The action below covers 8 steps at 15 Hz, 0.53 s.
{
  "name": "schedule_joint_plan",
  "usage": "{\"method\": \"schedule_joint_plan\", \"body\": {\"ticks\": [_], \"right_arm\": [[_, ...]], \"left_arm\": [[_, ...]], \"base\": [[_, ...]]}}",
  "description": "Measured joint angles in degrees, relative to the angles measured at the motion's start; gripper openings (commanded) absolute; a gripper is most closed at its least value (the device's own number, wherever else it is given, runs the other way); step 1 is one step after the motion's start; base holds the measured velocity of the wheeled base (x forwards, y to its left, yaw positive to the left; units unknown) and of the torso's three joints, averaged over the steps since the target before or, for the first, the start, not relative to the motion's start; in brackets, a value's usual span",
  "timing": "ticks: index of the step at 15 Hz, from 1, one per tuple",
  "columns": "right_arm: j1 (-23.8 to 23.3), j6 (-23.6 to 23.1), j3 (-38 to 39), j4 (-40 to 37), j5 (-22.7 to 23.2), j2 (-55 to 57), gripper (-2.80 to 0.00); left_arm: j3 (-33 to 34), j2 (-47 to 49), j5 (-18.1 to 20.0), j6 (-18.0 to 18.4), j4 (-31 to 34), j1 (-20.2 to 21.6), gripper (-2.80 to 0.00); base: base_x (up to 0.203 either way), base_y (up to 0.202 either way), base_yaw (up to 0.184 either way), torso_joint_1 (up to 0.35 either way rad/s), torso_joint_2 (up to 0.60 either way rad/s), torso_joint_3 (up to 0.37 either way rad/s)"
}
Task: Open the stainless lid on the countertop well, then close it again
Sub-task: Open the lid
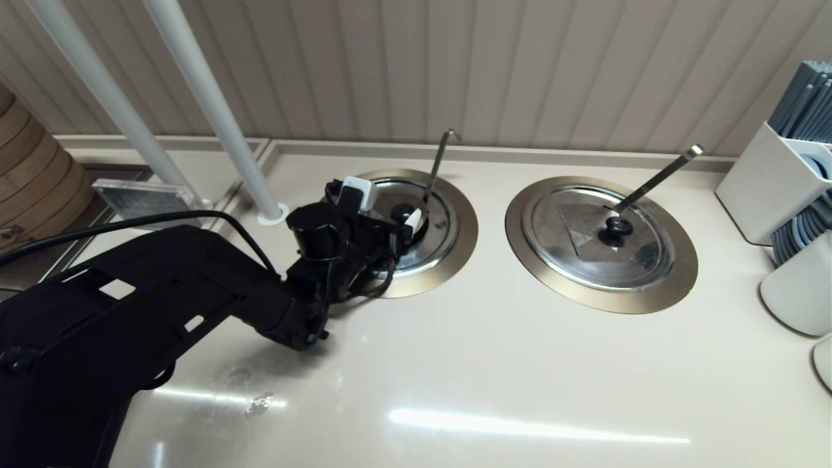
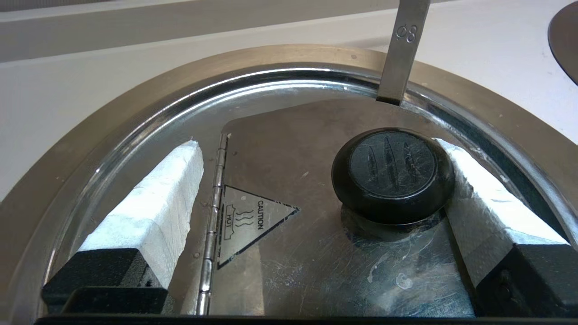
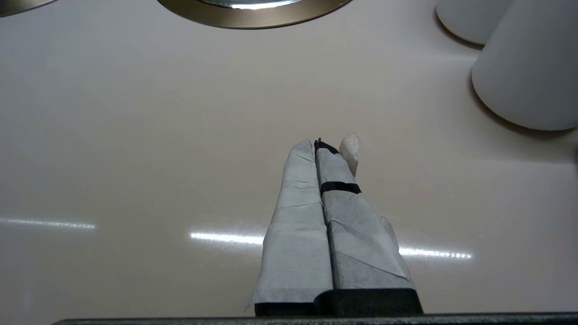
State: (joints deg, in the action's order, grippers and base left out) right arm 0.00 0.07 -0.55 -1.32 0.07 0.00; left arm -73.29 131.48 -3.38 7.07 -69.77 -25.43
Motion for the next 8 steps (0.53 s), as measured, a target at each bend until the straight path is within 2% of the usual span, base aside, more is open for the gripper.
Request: {"method": "schedule_joint_plan", "body": {"ticks": [8], "right_arm": [[0.0, 0.0, 0.0, 0.0, 0.0, 0.0, -2.80]], "left_arm": [[0.4, -2.0, 0.2, -0.1, 0.0, 1.6, 0.00]], "base": [[0.000, 0.000, 0.000, 0.000, 0.00, 0.000]]}}
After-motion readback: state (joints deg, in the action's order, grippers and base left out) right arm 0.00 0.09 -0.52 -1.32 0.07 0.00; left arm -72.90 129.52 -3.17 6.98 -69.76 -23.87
